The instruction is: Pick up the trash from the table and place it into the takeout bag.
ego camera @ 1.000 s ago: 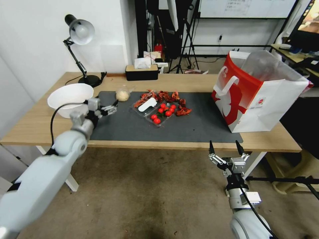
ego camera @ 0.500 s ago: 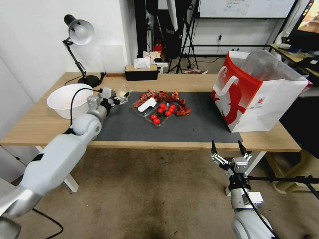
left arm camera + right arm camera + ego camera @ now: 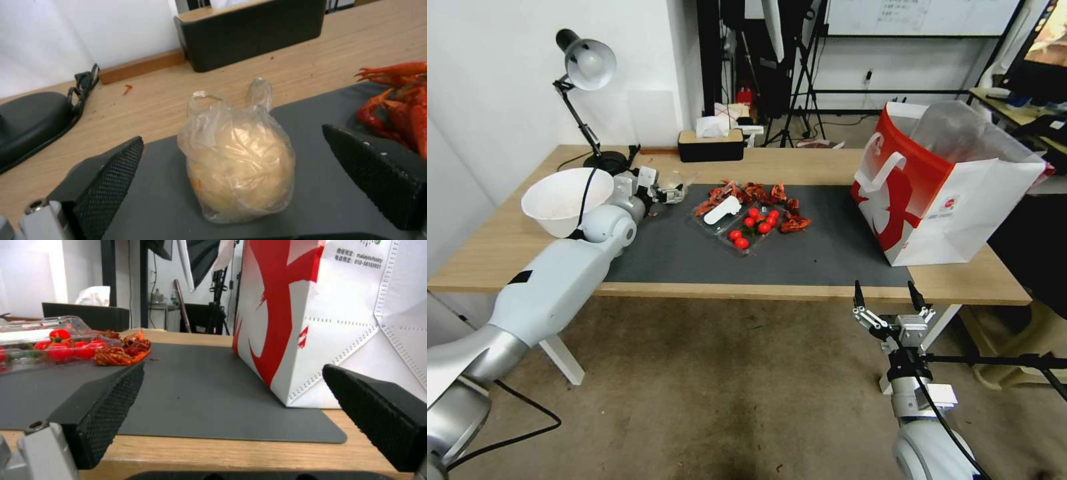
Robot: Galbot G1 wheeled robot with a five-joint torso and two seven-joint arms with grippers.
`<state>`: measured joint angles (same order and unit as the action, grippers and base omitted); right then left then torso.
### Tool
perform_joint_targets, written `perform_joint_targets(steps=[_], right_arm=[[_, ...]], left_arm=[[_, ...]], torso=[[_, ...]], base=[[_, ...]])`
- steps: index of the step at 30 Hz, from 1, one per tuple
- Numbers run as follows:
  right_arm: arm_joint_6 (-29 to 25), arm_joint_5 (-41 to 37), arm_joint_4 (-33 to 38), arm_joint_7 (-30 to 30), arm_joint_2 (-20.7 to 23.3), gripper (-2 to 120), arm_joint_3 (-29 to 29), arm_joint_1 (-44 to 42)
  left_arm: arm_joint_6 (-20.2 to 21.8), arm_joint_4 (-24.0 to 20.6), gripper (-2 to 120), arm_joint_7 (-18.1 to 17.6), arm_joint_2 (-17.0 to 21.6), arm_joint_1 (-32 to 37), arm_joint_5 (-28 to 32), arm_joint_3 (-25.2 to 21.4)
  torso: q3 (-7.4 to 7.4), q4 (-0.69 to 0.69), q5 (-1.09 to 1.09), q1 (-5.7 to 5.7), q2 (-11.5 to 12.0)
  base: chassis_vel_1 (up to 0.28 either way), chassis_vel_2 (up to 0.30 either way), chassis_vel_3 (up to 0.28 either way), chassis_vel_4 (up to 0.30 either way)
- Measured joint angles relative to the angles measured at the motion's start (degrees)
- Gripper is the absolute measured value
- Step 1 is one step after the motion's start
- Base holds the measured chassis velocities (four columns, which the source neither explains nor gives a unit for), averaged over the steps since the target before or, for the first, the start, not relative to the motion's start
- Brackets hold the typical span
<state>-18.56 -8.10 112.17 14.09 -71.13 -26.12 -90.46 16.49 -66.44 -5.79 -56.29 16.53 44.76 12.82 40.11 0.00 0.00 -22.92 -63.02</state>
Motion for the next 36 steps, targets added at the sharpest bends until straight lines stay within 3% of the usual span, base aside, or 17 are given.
perform_joint_targets(steps=[8, 16, 19, 36], right_arm=[[-0.05, -0.16, -0.07, 0.23, 0.12, 100, -0.43, -0.06], [-0.06, -0.19, -0.27, 0.27, 0.19, 100, -0.39, 0.18], [-0.06, -0.19, -0.45, 0.27, 0.26, 100, -0.22, 0.37], [-0.06, -0.20, -0.49, 0.27, 0.32, 100, -0.23, 0.22]], left_arm=[[0.68, 4.62, 92, -0.15, -2.40, -2.58, -2.34, 1.68], [1.13, 5.85, 86, 0.05, -2.62, -3.43, -2.46, 2.80], [1.58, 6.76, 78, 0.35, -2.85, -3.83, -1.96, 3.37], [2.48, 8.32, 75, 0.54, -3.56, -4.58, 0.31, 4.58]], torso=[[0.00, -0.01, 0.00, 0.00, 0.00], [0.00, 0.00, 0.00, 0.00, 0.00], [0.00, 0.00, 0.00, 0.01, 0.00], [0.00, 0.01, 0.00, 0.01, 0.00]], base=[[0.000, 0.000, 0.000, 0.000], [0.000, 0.000, 0.000, 0.000], [0.000, 0.000, 0.000, 0.000], [0.000, 0.000, 0.000, 0.000]])
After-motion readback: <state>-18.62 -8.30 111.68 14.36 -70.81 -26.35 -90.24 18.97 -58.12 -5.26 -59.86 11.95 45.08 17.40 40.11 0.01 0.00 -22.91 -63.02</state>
